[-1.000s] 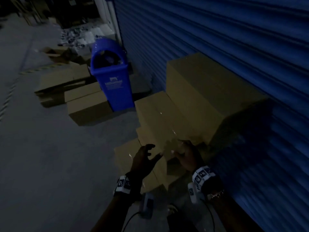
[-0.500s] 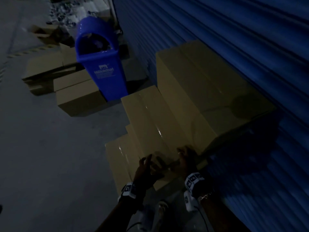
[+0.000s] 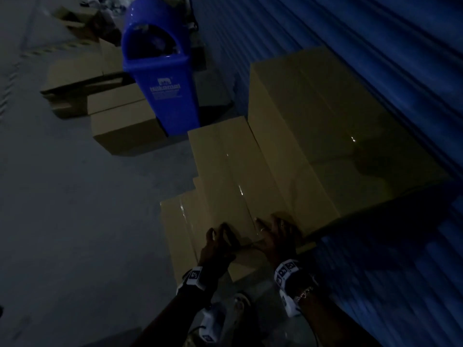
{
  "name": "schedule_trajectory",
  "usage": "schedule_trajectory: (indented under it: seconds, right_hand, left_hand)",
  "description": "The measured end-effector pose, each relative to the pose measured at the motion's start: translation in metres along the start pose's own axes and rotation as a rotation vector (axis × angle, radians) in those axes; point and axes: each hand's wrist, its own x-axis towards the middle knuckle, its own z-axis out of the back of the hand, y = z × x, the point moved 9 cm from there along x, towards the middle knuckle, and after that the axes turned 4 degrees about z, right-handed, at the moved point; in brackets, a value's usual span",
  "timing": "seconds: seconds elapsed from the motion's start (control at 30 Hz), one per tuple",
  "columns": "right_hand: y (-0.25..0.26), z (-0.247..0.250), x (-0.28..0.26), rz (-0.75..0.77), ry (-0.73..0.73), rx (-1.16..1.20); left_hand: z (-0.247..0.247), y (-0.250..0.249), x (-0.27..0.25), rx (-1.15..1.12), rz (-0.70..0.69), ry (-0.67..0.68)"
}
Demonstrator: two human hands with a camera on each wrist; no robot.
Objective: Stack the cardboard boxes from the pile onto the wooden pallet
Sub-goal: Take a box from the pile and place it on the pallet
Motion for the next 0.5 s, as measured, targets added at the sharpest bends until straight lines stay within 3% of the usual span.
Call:
schedule_trajectory:
  seconds: [0.13,0.3,0.37,0.5]
  right_hand:
    - [0.04,-0.008,0.014,0.103,-0.018,-0.055]
    - [0.098,0.021,0.001,0.154,-0.056,-0.055]
    - [0.099,0.03,-0.003,0.125,-0.086,-0.024]
    - [0.069,0.046,0.006,0.084,-0.272,0.254]
  left_hand:
    - [0.021,0.014,0.002,0.004,0.019,-0.014]
    - [0.048,0.044,0.005,-0.095,0.071,-0.085]
    - [0.056,0.051,0.003,-0.114,0.051,-0.089]
    - [0.06,0.061,0.017,-0.047,-0.034,-0.127]
